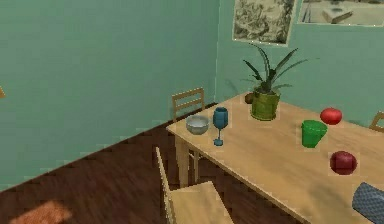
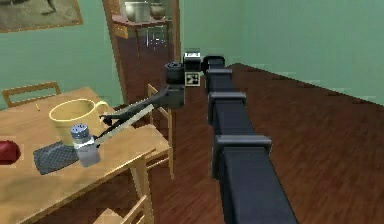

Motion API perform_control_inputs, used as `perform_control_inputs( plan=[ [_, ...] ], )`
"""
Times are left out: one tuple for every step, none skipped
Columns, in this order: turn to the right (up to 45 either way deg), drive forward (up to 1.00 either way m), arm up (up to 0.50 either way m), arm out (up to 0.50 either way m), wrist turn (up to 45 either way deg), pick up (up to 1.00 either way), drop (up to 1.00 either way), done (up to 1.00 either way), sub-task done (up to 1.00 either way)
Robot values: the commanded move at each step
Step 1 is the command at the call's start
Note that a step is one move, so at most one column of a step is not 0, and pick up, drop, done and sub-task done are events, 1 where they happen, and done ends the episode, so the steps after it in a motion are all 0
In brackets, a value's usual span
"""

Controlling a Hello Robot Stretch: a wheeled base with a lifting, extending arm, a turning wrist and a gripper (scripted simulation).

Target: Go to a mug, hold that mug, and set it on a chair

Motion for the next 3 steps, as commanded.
perform_control_inputs(
  plan=[
    [0.0, 0.0, 0.0, 0.0, 0.0, 0.0, 1.0, 0.0, 0.0],
    [0.0, 0.0, 0.0, -0.1, 0.0, 0.0, 0.0, 0.0, 0.0],
    [0.0, 0.0, 0.0, 0.0, -39.0, 0.0, 0.0, 0.0, 0.0]
  ],
)
